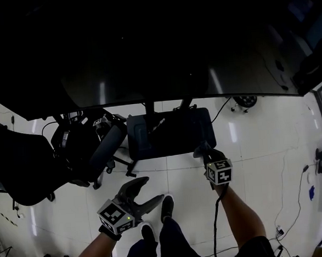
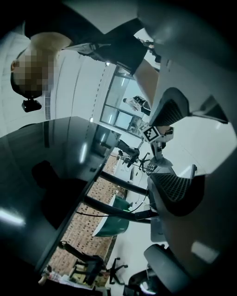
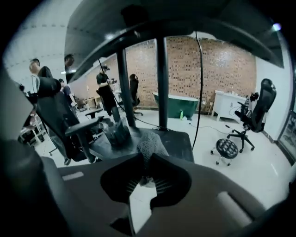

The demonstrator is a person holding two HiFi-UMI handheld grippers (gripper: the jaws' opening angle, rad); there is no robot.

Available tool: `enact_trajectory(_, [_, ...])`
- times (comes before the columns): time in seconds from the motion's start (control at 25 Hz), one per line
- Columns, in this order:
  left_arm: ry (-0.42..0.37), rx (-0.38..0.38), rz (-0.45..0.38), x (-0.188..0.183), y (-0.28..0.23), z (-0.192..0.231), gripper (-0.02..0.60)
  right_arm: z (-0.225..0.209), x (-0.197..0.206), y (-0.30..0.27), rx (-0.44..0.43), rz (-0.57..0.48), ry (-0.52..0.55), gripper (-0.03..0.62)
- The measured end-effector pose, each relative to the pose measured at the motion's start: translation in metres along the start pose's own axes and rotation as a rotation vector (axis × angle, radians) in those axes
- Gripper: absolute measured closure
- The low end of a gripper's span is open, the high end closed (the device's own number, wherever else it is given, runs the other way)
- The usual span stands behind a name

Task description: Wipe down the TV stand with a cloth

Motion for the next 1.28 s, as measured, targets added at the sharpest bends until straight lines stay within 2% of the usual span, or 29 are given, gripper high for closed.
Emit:
enact_trajectory(0.24, [-0.065, -0.01, -0.064, -0.035, 0.077, -0.049, 0.253, 0.089, -0.073, 0.135, -0.063, -0.223, 0.032, 0.548])
enact_trajectory(0.56, [-0.088, 0.001, -0.086, -0.048, 0.198, -0.155, 0.253, 0.206, -0.116, 0.325, -0.158, -0.409, -0.029, 0.548])
enact_trajectory(0.76, [-0.105, -0.035, -0.12, -0.049, 0.249, -0.195, 0.253, 0.253, -0.106, 0.414, -0.195, -0.472, -0.054, 0.548])
enact_trajectory(1.04, [-0.117, -0.079, -0.156, -0.049, 0.273, -0.261, 0.253, 0.283, -0.061, 0.492, -0.245, -0.482, -0.083, 0.549])
enact_trajectory(1.28, [-0.108, -0.114, -0.182, -0.015, 0.282, -0.32, 0.254, 0.3, -0.021, 0.541, -0.295, -0.503, -0.066, 0.549])
Point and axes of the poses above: the fingertips, and each gripper's own axes: y backward along the fingers, z to its left, x out of its underside, the point moved 1 cm from there along y, backward along the fingers
